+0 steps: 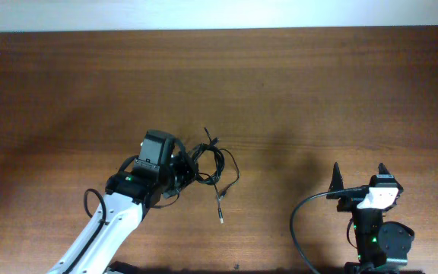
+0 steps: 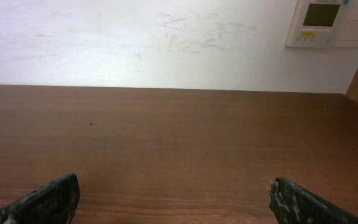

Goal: Untangle cables
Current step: 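Lift the cable bundle with the left gripper and pull it toward center-front, then reach the right gripper toward the cable bundle held by the left gripper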

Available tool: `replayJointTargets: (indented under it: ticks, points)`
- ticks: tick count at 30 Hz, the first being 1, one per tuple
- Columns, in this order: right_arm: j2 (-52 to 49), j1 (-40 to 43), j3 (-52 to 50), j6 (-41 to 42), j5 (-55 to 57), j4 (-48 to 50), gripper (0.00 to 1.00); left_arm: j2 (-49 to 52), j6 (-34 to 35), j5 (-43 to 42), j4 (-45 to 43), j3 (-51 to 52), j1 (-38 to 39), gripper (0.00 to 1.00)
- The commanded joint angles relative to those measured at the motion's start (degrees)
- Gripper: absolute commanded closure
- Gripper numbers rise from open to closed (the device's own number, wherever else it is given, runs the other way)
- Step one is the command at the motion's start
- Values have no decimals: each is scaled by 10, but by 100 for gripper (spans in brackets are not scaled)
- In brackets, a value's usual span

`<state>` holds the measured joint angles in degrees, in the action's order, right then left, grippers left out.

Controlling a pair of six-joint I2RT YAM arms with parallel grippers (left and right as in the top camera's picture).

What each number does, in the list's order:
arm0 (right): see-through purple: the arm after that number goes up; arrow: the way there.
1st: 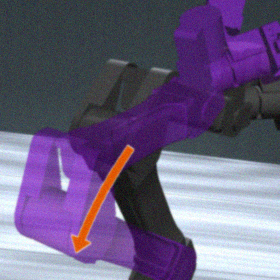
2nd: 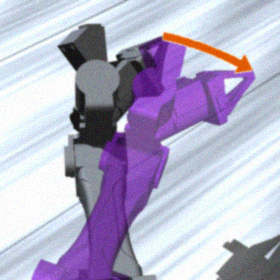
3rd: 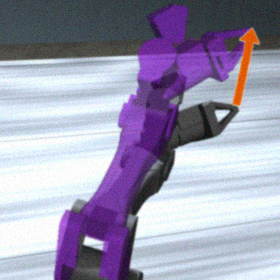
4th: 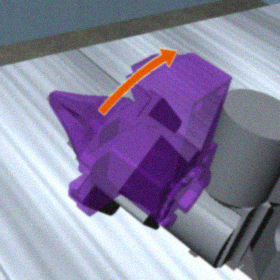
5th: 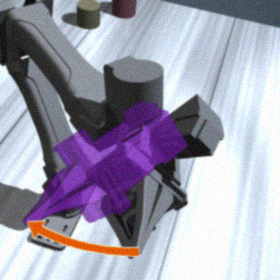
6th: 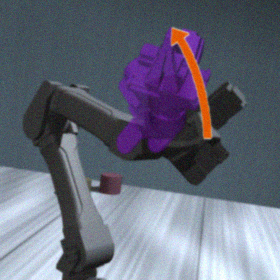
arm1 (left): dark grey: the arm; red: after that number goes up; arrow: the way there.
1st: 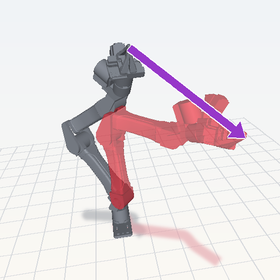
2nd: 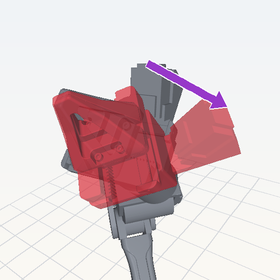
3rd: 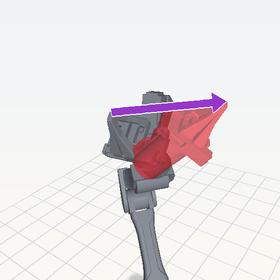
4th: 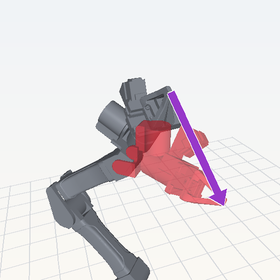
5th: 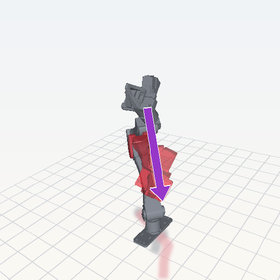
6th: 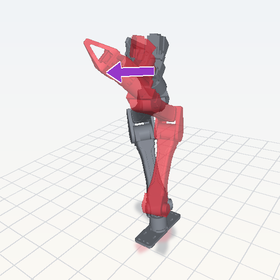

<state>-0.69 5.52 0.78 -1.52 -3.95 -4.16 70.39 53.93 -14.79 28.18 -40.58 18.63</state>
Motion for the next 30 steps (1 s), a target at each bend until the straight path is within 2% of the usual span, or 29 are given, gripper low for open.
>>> replayJointTargets:
  ticks: [1,9,12,19,20,22,24,25,27,28,30]
  points:
    - [3,-3,-4,4,-7,1,2,-6,-9,-5,-2,-9,1,100]
    - [3,-3,-4,4,-7,1,2,-6,14,-5,-2,-9,1,100]
    - [3,-3,-4,4,-7,1,2,-6,47,-5,-3,-9,1,100]
    - [3,-3,-4,5,-8,7,2,-6,48,-5,0,-9,1,100]
    - [3,-3,-4,12,-39,15,1,-6,48,-5,0,-9,1,100]
    - [3,-3,-4,136,-180,14,2,-6,71,-5,0,-9,1,100]
    - [3,-3,-4,307,-326,14,2,-6,89,-5,-1,-9,1,100]
    - [3,-3,-4,433,-431,14,2,-6,88,-5,0,-9,1,100]
    - [3,-3,-4,518,-523,14,2,-6,88,-5,-1,-9,1,100]
    - [3,-3,-4,532,-556,14,2,-6,88,-5,-1,-9,1,100]
    - [3,-3,-4,532,-526,28,2,-6,88,-5,-1,-9,1,100]
